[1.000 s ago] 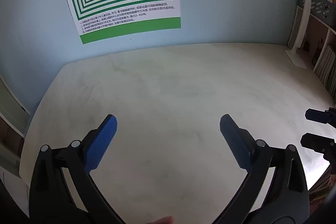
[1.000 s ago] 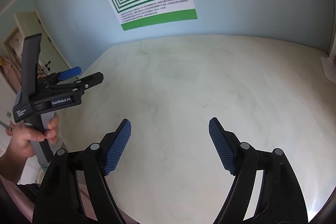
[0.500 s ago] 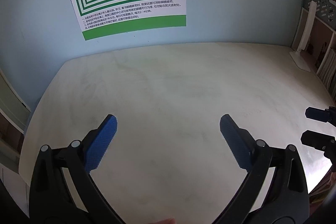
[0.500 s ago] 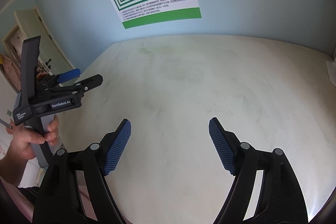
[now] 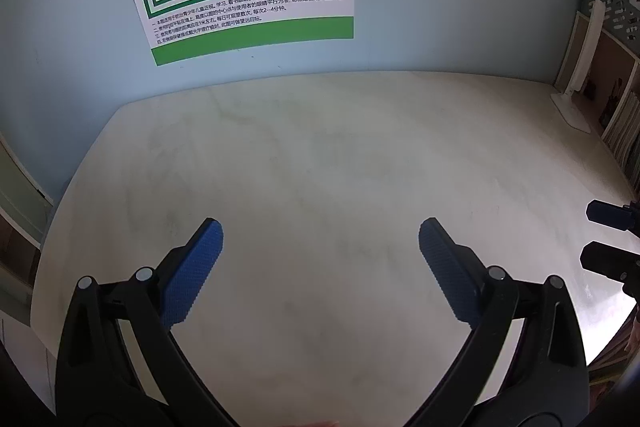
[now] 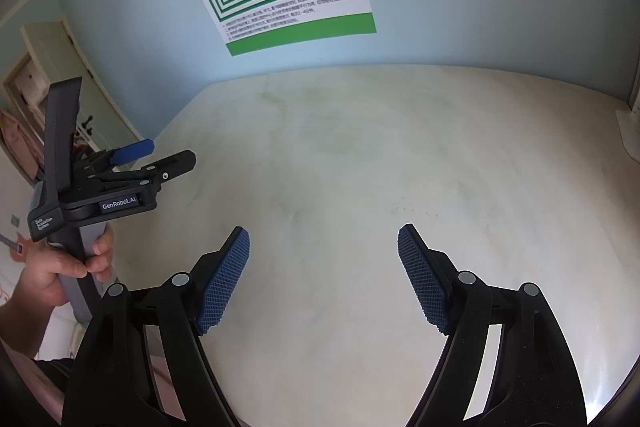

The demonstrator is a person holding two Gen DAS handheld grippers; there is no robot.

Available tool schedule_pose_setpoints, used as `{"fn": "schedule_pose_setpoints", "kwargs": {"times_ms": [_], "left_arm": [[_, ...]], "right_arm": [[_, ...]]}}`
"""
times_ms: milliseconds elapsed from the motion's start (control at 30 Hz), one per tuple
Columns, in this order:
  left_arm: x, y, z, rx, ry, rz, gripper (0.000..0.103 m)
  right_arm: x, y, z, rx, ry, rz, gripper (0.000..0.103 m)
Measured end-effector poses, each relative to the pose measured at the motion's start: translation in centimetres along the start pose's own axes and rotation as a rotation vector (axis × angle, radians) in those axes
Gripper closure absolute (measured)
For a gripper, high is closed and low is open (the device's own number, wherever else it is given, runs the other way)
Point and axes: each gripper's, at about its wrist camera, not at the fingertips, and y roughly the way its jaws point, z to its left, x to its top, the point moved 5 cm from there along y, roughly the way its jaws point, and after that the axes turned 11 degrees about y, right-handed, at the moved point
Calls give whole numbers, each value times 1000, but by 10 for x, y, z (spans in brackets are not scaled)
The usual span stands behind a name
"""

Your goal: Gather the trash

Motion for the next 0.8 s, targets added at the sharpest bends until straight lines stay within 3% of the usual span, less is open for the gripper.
{"fn": "schedule_pose_setpoints", "kwargs": {"times_ms": [800], "left_arm": [[0, 1, -2, 2, 4, 10, 7]], "right_arm": [[3, 4, 0, 7, 4, 5, 26]]}}
